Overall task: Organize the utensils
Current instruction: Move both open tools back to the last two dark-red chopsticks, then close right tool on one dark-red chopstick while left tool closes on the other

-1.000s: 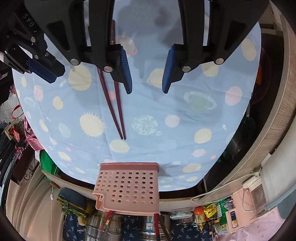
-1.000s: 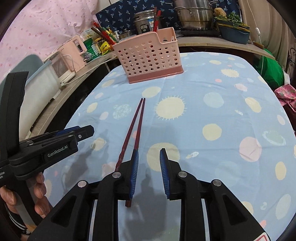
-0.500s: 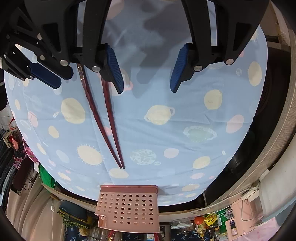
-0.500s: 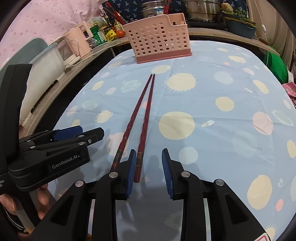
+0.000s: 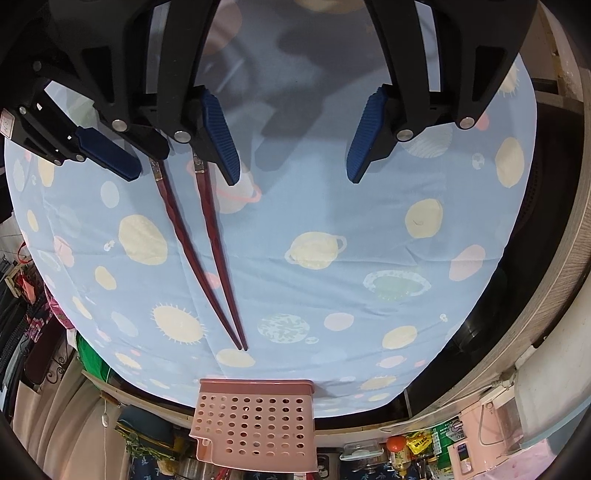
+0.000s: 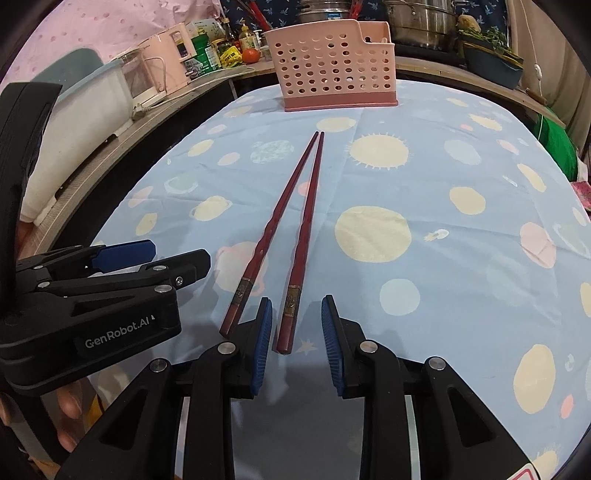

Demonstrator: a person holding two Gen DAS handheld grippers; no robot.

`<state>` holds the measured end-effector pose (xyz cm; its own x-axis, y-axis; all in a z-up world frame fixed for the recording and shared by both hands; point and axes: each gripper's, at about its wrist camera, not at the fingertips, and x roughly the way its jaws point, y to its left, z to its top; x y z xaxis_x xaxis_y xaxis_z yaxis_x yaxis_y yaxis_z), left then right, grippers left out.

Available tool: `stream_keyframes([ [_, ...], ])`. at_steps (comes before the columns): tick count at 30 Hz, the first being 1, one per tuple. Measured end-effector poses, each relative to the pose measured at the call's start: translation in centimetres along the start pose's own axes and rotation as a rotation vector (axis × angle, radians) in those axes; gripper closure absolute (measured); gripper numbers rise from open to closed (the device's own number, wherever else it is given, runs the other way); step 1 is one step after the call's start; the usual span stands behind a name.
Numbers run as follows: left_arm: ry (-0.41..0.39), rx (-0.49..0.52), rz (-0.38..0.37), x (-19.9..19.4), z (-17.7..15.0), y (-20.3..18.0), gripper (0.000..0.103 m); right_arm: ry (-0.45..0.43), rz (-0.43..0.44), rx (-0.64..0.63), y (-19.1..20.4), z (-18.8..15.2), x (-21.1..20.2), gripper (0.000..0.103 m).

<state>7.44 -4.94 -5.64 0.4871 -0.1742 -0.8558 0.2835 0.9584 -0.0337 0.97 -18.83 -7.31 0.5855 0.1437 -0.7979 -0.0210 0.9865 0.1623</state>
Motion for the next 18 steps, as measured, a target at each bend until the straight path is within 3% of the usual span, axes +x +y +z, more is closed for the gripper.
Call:
stream_keyframes([
  [6,-0.002,0.008,-0.015,-0.2,0.0,-0.6,0.045,-0.002,-0.003,0.026,-1.2,-0.1,-0.1,0.096],
  [18,0.002,0.043,-0.051,-0.4,-0.3,-2.8,0.04,-0.016,-0.022,0.104,-4.2,-0.5,-1.0,0.096],
])
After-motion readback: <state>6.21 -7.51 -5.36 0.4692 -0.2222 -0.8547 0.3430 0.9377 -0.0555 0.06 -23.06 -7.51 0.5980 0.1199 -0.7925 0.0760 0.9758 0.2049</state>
